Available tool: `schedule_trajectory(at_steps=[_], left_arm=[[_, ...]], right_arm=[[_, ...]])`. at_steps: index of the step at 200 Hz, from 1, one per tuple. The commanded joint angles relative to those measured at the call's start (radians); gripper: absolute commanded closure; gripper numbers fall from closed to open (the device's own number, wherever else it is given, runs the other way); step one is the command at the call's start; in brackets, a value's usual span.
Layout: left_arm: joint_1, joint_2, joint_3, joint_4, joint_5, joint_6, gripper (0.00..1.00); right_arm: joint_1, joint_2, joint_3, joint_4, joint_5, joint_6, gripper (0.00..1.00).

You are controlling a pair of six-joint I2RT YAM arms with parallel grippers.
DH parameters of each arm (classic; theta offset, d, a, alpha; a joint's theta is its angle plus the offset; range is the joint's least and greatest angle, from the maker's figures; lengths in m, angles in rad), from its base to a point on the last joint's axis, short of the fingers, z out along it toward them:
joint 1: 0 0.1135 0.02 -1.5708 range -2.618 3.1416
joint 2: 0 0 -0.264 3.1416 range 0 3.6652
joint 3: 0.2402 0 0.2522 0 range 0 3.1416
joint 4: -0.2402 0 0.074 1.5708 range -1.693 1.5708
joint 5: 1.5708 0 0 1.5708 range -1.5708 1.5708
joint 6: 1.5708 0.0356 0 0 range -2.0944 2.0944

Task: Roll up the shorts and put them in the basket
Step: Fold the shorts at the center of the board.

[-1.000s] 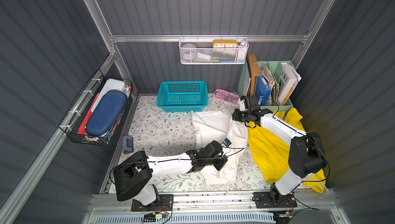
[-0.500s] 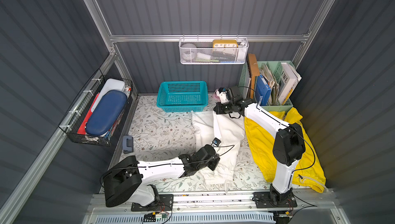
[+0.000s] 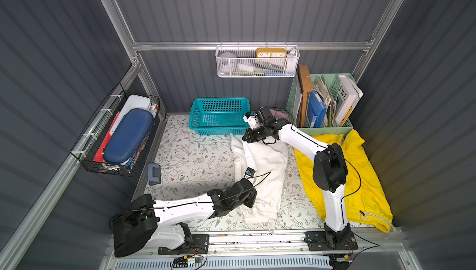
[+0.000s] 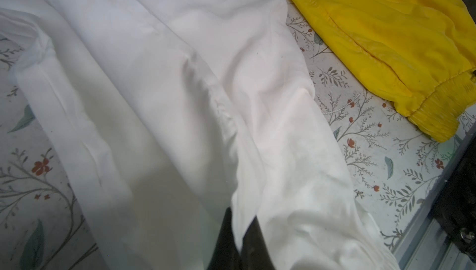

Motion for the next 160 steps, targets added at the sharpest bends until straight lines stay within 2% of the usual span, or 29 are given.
schedule_trajectory(at_steps=[1, 23, 32, 49, 59, 69, 81, 100, 138, 142, 151, 156, 160], left_arm=[[-0.002, -0.053, -0.026, -0.083, -0.039, -0.094, 0.91], [-0.002, -0.095, -0.053, -0.113, -0.056, -0.131, 0.71], [-0.002, -0.110, -0.061, -0.127, -0.062, -0.145, 0.53], [-0.002, -0.132, -0.068, -0.161, -0.100, -0.184, 0.30], [-0.002, -0.150, -0.069, -0.181, -0.124, -0.187, 0.17], [-0.002, -0.167, -0.060, -0.211, -0.160, -0.190, 0.07], [-0.002, -0.193, -0.053, -0.222, -0.189, -0.170, 0.01], [-0.002, -0.220, -0.040, -0.197, -0.200, -0.108, 0.00], [0.000, -0.191, 0.018, -0.131, -0.236, 0.026, 0.01], [0.000, -0.182, 0.026, -0.119, -0.242, 0.043, 0.03], [0.004, -0.157, 0.052, -0.098, -0.245, 0.080, 0.15], [0.008, -0.141, 0.072, -0.080, -0.233, 0.113, 0.25], [0.011, -0.127, 0.087, -0.064, -0.224, 0.140, 0.37]], right_arm=[[0.014, 0.031, 0.040, -0.030, -0.035, -0.007, 1.00], [0.017, 0.054, 0.049, -0.015, -0.061, 0.014, 1.00], [0.017, 0.061, 0.049, -0.006, -0.070, 0.019, 0.99], [0.017, 0.069, 0.050, 0.001, -0.075, 0.028, 0.63], [0.017, 0.068, 0.048, 0.004, -0.071, 0.026, 0.47], [0.018, 0.061, 0.042, 0.006, -0.056, 0.027, 0.35], [0.014, 0.041, 0.032, 0.009, -0.043, 0.024, 0.27], [0.002, -0.008, -0.013, 0.043, -0.013, 0.031, 0.20], [-0.052, -0.157, -0.174, 0.143, 0.025, 0.063, 0.16], [-0.059, -0.176, -0.194, 0.147, 0.033, 0.064, 0.16], [-0.074, -0.214, -0.239, 0.152, 0.049, 0.060, 0.19], [-0.081, -0.236, -0.266, 0.152, 0.059, 0.057, 0.23], [-0.087, -0.255, -0.287, 0.151, 0.070, 0.058, 0.25]])
